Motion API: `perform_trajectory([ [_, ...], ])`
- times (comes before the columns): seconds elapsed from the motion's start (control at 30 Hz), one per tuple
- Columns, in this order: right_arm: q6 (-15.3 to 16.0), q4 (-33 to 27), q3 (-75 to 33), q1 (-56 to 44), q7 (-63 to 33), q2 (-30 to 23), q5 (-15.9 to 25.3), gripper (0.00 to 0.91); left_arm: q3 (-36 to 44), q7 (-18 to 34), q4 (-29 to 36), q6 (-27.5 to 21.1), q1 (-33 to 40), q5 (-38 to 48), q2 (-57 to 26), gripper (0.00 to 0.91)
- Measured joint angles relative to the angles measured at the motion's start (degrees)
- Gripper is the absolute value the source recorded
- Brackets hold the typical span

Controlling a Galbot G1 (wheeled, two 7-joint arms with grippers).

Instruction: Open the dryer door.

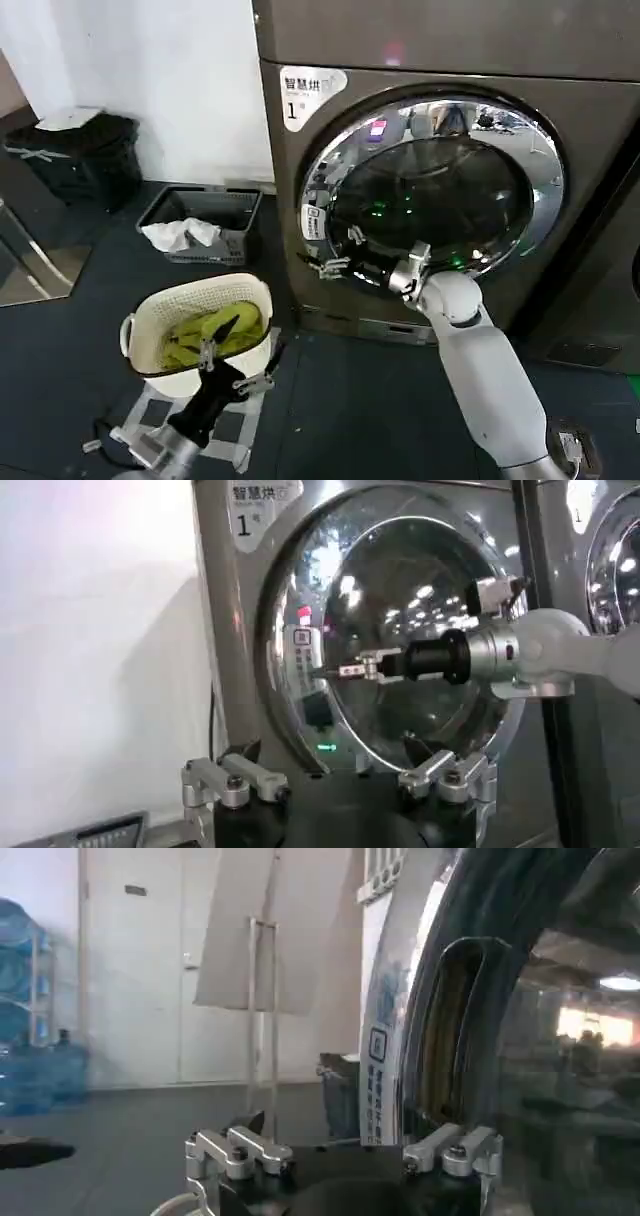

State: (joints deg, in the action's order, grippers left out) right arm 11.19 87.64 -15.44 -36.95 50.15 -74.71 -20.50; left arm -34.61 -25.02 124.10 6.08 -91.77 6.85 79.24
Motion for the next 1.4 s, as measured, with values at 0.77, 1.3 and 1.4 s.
perform_trajectory([
  [0.77, -0.28, 6.88, 0.23, -6.04, 2.83, 6.91, -4.98, 0.907, -0.44, 0.38, -0.04, -0.35, 0.52, 1.65, -0.66, 0.907],
  [1.3, -0.29, 10.23, 0.36, -9.31, 6.62, 9.24, -7.6, 0.907, -0.51, 0.46, 0.35, -0.38, 0.19, 1.91, -0.74, 0.907],
  [1.4, -0.35, 10.64, 0.24, -9.77, 7.73, 9.64, -8.23, 0.907, -0.58, 0.48, 0.56, -0.38, 0.14, 1.98, -0.73, 0.907],
])
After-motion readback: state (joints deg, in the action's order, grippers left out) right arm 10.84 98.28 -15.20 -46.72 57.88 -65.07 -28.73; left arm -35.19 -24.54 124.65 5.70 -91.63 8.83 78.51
